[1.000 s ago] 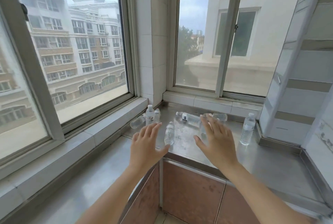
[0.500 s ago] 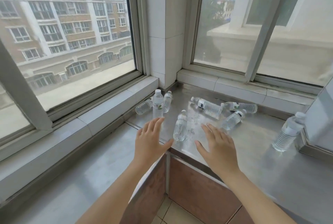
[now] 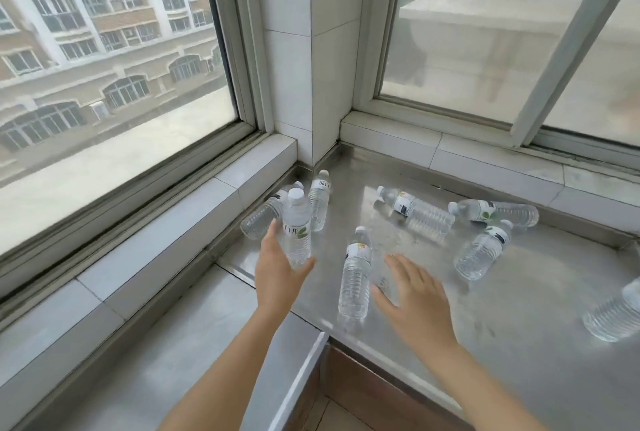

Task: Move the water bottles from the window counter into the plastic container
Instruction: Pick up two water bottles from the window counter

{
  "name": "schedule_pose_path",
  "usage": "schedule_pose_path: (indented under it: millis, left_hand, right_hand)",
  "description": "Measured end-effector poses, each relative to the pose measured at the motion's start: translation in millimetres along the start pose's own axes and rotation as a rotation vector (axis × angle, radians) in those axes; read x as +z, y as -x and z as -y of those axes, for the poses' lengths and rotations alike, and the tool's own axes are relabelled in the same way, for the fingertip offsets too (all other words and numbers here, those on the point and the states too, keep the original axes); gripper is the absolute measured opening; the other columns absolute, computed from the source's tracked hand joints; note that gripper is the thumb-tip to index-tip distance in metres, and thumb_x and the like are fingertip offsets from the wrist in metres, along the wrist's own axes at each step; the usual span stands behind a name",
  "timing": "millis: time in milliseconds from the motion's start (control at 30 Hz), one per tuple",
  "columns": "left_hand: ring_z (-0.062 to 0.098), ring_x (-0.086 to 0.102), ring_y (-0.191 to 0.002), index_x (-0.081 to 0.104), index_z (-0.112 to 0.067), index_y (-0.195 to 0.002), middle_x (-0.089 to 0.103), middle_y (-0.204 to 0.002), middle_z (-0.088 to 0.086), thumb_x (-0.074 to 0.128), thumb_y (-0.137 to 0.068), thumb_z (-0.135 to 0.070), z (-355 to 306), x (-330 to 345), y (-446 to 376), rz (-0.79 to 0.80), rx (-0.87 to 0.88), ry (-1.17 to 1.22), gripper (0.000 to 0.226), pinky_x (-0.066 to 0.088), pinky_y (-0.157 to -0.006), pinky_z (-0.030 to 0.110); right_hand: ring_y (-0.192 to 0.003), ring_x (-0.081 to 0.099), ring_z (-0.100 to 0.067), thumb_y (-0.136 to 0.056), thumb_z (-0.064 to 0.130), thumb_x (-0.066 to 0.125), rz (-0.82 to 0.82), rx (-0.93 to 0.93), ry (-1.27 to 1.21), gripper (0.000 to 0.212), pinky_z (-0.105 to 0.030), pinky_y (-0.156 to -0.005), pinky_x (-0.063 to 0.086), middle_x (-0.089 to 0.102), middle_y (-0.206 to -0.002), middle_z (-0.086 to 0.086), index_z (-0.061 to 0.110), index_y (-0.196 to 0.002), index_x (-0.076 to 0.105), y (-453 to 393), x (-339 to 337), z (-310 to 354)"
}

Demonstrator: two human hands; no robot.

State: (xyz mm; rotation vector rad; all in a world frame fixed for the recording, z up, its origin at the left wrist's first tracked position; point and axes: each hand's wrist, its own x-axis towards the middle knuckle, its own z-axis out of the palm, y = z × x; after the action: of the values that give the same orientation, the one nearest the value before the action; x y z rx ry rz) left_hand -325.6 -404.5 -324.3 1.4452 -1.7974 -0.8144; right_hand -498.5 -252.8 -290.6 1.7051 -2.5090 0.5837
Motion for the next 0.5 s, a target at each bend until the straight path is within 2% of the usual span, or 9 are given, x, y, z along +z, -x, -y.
schedule_pose_path:
  millis: [133,233,300,400,500]
  left_hand:
    - [0.015,0.046,-0.134,0.025,-0.031,-0.152,0.046,-0.147,-0.006,0.093,-0.063,-0.025,21,19,-37,-0.011,-0.176,0.264,0.112,0.04,-0.108,0.042]
    - [0.016,0.045,-0.135,0.038,-0.031,-0.144,0.047,-0.145,-0.009,0.094,-0.063,-0.02,37,32,-55,0.01,-0.212,0.303,0.099,0.037,-0.111,0.041]
    - [0.017,0.047,-0.133,0.044,-0.034,-0.137,0.051,-0.139,-0.012,0.093,-0.063,-0.017,45,38,-64,0.025,-0.225,0.317,0.09,0.038,-0.11,0.039]
    - [0.013,0.052,-0.122,0.041,-0.047,-0.129,0.053,-0.127,-0.019,0.093,-0.063,-0.012,46,47,-74,0.064,-0.249,0.334,0.09,0.039,-0.098,0.03]
    - [0.008,0.055,-0.116,0.041,-0.039,-0.133,0.055,-0.12,-0.034,0.091,-0.065,-0.009,44,58,-82,0.064,-0.261,0.332,0.09,0.039,-0.086,0.014]
  right_hand:
    - [-0.114,0.059,-0.021,-0.083,0.052,0.048,0.073,0.005,-0.045,0.057,-0.038,-0.09,0.047,0.061,-0.128,0.001,0.021,-0.131,0.053,-36,29,-9]
    - [-0.12,0.052,-0.018,-0.086,0.048,0.057,0.178,0.028,-0.111,0.059,-0.035,-0.093,0.043,0.052,-0.136,0.006,0.025,-0.138,0.043,-61,50,-15]
    - [-0.118,0.052,-0.017,-0.086,0.048,0.057,0.223,0.061,-0.155,0.06,-0.034,-0.089,0.044,0.05,-0.136,0.008,0.027,-0.139,0.041,-74,62,-17]
    - [-0.119,0.049,-0.017,-0.085,0.049,0.056,0.305,0.149,-0.226,0.065,-0.033,-0.086,0.045,0.046,-0.138,0.01,0.029,-0.142,0.033,-95,80,-21]
    - [-0.121,0.046,-0.021,-0.083,0.049,0.061,0.374,0.247,-0.304,0.073,-0.034,-0.086,0.045,0.044,-0.14,0.007,0.028,-0.145,0.029,-110,98,-27]
